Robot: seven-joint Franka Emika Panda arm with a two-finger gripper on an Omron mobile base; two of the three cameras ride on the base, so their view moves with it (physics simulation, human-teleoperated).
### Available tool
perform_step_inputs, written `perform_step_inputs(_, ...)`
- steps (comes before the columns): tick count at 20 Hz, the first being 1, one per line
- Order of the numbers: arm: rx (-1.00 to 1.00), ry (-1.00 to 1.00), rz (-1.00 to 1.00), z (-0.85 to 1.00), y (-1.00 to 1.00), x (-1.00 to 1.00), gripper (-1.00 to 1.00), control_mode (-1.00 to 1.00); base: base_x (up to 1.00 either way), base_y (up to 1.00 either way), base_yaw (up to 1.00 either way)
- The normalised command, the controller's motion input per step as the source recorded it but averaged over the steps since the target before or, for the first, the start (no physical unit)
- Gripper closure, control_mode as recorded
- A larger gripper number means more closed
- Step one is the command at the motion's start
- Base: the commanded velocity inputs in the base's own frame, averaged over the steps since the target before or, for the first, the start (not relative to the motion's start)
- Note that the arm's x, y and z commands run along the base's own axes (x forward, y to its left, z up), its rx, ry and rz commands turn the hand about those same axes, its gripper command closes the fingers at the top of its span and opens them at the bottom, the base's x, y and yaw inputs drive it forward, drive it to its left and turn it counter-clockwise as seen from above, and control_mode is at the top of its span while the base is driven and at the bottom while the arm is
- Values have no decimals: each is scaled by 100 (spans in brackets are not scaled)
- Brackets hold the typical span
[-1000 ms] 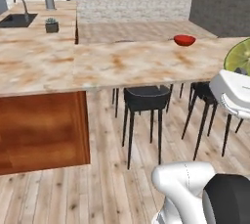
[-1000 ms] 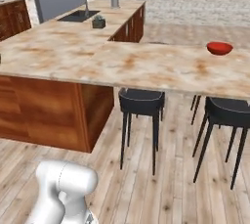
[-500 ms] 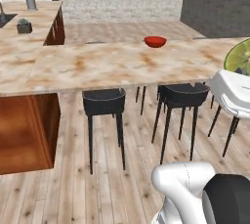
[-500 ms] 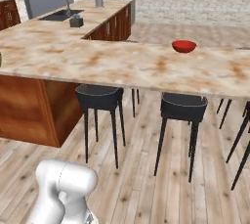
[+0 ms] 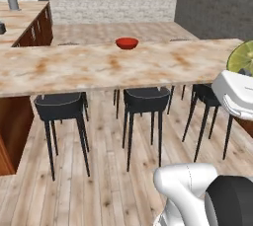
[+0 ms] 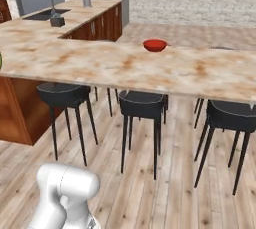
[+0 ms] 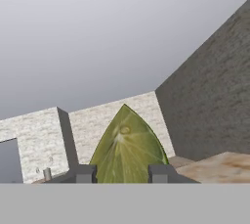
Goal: There is a bowl on the dining counter. Grab a lemon wedge from the fridge and place it in the bowl. Then get the liquor bottle and glass cup from the cabinet and place them next to the bowl.
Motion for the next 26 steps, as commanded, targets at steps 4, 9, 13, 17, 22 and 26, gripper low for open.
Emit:
perform_step_inputs(4, 0, 0, 0, 0, 0, 0, 100, 100, 22, -100, 2)
perform_step_inputs(9, 0, 0, 0, 0, 0, 0, 100, 100, 20, -100, 2)
perform_step_inputs(13, 0, 0, 0, 0, 0, 0, 100, 100, 20, -100, 1)
perform_step_inputs(17, 0, 0, 0, 0, 0, 0, 100, 100, 23, -100, 1)
perform_step_inputs(22, 0, 0, 0, 0, 0, 0, 100, 100, 41, -100, 1)
perform_step_inputs(26, 0, 0, 0, 0, 0, 0, 100, 100, 53, -100, 0)
